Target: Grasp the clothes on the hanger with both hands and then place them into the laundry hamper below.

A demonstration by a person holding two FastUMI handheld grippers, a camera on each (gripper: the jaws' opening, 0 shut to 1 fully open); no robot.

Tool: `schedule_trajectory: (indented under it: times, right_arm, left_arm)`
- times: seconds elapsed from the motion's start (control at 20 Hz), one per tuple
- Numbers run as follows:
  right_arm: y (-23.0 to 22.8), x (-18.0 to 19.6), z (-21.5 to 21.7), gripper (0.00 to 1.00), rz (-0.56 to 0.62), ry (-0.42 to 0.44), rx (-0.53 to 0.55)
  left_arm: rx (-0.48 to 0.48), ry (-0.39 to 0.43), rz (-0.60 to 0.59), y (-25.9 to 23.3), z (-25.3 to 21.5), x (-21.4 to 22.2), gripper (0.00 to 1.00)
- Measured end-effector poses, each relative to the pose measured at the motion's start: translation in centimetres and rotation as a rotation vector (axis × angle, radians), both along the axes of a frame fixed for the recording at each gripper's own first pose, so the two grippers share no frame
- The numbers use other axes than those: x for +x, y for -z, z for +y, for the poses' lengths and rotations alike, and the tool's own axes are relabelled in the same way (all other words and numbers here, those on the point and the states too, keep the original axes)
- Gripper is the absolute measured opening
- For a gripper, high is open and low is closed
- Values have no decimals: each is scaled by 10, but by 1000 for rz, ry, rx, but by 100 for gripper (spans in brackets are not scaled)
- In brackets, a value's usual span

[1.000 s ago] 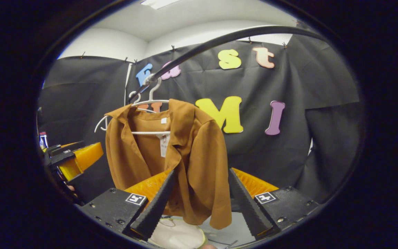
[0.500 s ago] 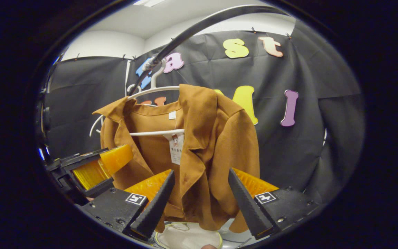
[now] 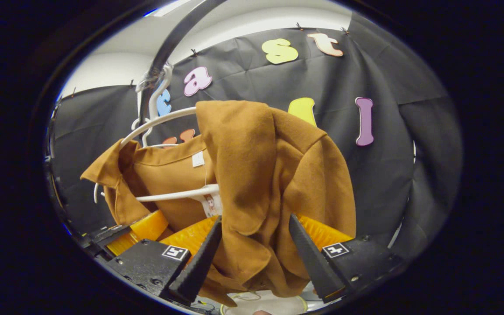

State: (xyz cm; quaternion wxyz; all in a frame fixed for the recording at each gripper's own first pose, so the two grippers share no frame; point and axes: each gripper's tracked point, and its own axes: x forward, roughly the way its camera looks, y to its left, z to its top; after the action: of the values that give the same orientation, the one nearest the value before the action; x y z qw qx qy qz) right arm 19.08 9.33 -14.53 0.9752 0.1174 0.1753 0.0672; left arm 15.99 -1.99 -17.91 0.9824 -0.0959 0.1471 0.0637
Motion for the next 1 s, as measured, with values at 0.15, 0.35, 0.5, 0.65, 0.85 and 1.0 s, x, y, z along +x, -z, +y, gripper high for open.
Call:
schedule_trajectory:
  times: [0.15,0.35,0.5,0.65,0.85,1.0]
  right_arm:
    - [5,11,4,92,21,5,30]
    - [4,10,-11,60,6,30,48]
    - [-1,7,-24,37,-25,52,83]
    - [-10,-9,-37,22,-58,74,85]
    - [-22,-21,-46,13,-86,85,80]
    - [-33,-34,-49,11,-114,78,48]
  left_arm:
    - [18,3,5,7,2,9,80]
    - [44,-44,15,12,21,9,33]
    - [18,-37,16,11,23,3,14]
    - [5,-34,22,7,26,-7,6]
    - [11,-15,35,5,27,-13,6]
    - [4,26,36,-6,18,-34,1]
